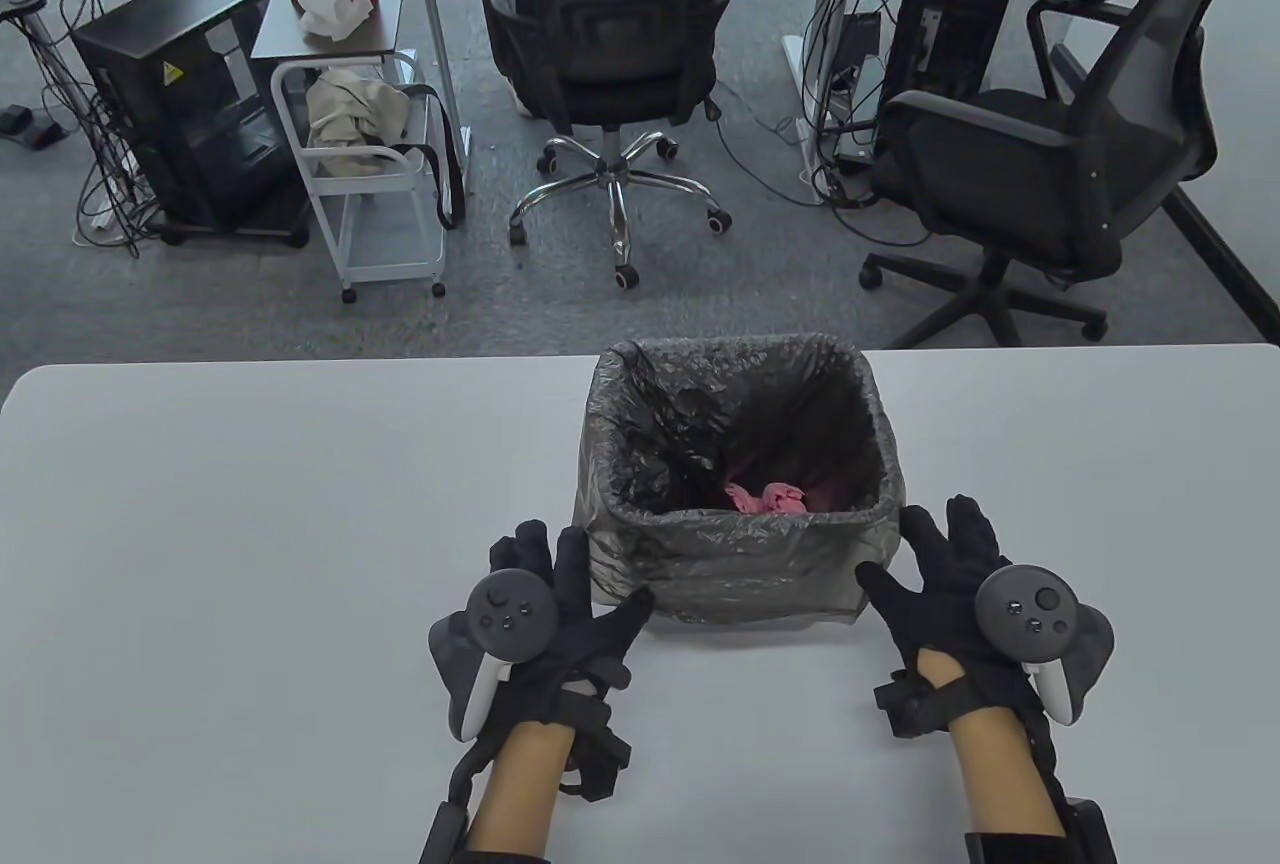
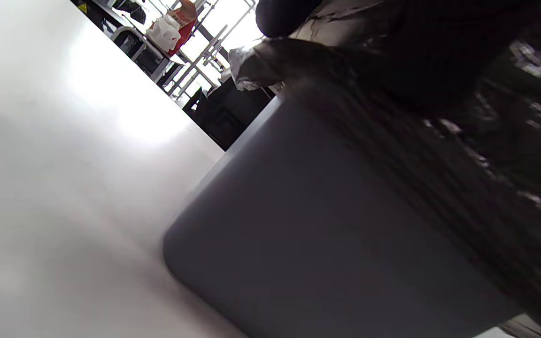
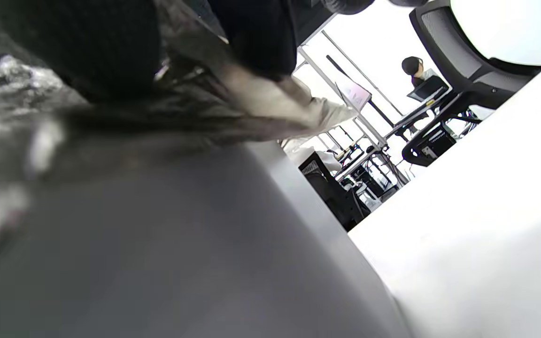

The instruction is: Twist garbage bag top to tighten it

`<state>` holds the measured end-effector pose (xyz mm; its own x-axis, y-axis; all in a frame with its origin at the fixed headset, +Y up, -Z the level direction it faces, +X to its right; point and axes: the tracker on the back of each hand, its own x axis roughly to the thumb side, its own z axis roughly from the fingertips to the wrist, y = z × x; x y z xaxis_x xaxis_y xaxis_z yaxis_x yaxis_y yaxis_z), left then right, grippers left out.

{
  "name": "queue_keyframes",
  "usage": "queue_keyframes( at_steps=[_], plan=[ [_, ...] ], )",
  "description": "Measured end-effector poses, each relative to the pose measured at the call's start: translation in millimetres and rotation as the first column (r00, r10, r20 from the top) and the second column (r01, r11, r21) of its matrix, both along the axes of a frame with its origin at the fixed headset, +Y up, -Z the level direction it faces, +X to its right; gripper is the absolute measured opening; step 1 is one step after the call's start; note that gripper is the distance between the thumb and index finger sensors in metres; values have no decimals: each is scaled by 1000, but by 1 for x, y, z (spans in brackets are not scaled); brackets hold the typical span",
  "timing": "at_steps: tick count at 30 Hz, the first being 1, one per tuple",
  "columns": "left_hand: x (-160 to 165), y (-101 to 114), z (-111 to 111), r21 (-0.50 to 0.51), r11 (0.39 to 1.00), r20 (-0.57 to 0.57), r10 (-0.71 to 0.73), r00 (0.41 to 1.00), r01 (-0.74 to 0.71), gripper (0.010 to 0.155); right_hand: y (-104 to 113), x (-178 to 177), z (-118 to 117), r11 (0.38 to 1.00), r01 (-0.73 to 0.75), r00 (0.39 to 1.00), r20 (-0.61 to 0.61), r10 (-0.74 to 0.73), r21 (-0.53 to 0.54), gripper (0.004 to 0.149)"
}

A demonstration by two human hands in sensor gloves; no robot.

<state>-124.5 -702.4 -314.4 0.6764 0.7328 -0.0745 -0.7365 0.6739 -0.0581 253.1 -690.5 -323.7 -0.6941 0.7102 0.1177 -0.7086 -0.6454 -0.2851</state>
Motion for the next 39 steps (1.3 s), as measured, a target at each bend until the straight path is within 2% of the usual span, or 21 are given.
queue_keyframes(
  at_steps=[2, 5, 9, 15, 20, 24, 27, 33, 37, 39],
  plan=[
    [5, 1, 0, 19, 1000, -42, 23, 999, -22, 86, -4, -4, -3, 1000, 8, 1000, 2, -8, -7, 69],
    [7, 5, 3, 144, 989, -175, -15, 984, 41, 64, -5, -10, -3, 999, 5, 999, 44, -7, 43, 59],
    [2, 5, 6, 216, 975, -216, 6, 976, 42, 43, -3, -11, 1, 994, -4, 994, 105, -8, 113, 43],
    [-3, 13, 14, 267, 964, -198, 42, 979, 13, 41, -2, -8, 12, 987, 2, 995, 95, -18, 159, 41],
    [-3, 26, 23, 332, 943, -180, 71, 981, -7, 41, 8, -6, 24, 968, 29, 992, 109, -58, 247, 41],
    [-6, 38, 28, 399, 917, -173, 93, 980, -16, 41, 21, -8, 33, 939, 14, 990, 129, -61, 343, 41],
    [-10, 44, 31, 444, 889, -153, 194, 969, -108, 42, 30, -8, 38, 903, 1, 988, 141, -68, 429, 41],
    [-14, 62, 36, 528, 844, -158, 206, 966, -94, 41, 48, -9, 42, 846, -14, 985, 152, -79, 533, 41],
    [-18, 76, 29, 521, 847, -155, 218, 964, -108, 40, 65, -9, 35, 854, -20, 987, 148, -67, 520, 41],
    [-21, 86, 20, 490, 867, -149, 190, 971, -94, 40, 77, -9, 26, 886, -27, 990, 134, -40, 463, 41]
  ],
)
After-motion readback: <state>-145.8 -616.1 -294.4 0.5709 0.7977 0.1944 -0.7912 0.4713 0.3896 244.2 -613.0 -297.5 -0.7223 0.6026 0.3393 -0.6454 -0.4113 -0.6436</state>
